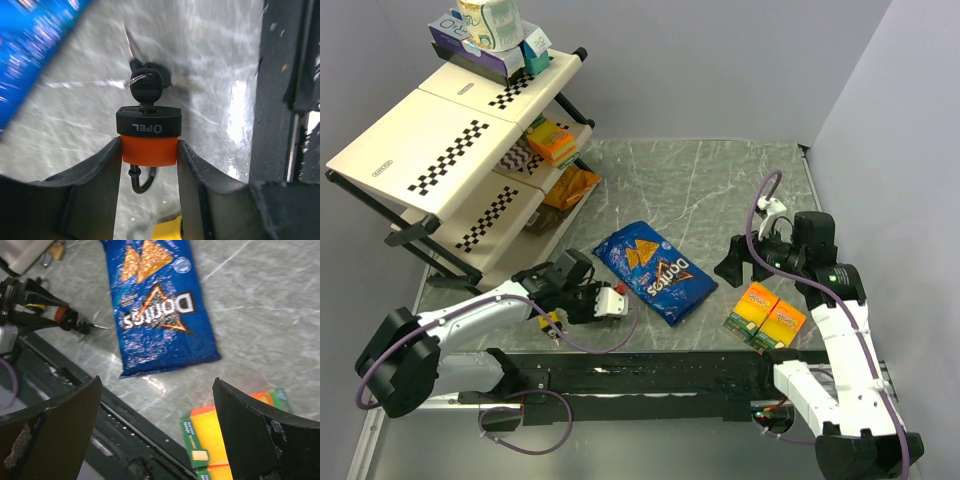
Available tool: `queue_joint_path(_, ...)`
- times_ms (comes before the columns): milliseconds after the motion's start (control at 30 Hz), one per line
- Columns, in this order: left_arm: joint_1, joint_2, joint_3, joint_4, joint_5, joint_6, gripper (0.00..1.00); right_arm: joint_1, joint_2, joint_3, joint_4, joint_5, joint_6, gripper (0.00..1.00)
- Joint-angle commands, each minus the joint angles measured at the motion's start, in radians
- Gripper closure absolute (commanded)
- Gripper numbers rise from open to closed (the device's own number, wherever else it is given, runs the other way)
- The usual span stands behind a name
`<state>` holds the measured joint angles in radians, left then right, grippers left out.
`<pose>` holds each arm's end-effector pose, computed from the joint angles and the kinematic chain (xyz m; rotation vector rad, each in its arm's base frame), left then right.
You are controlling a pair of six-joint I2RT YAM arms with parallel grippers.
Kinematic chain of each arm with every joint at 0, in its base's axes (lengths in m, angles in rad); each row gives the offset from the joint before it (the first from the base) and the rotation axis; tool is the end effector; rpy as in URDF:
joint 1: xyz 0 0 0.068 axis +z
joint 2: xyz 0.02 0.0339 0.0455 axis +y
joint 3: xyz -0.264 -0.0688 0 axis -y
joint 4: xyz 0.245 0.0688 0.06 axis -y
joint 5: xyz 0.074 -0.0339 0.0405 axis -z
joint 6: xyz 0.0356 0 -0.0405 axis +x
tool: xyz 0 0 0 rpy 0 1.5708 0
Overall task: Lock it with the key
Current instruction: Pick up the lock from the center of the board.
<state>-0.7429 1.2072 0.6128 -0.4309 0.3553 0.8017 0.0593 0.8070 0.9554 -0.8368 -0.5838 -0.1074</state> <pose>0.1525 -0.1569 0.1810 1.8743 1.7402 -0.4374 0.1495 0.0285 0.3338 -0.4888 2.1422 0.6288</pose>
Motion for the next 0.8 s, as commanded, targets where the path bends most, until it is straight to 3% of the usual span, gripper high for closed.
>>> queue_joint_path(0, -0.024, -0.061, 0.120, -0.015, 0.071, -0.025, 0.65, 0.005, 0.052, 0.023, 0.022, -0.108, 0.055, 0.00)
queue_joint_path(167, -0.049, -0.074, 0.223, -0.074, 0.077, -0.044, 0.76, 0.005, 0.118, 0.034, 0.018, -0.169, 0.052, 0.00)
queue_joint_path(433, -0.107, -0.044, 0.424, -0.137, 0.097, -0.114, 0.78, 0.049, 0.159, -0.001, 0.185, -0.332, 0.178, 0.00)
queue_joint_path(767, -0.203, -0.011, 0.522, -0.114, 0.062, -0.182, 0.78, 0.180, 0.273, 0.008, 0.338, -0.409, 0.291, 0.00)
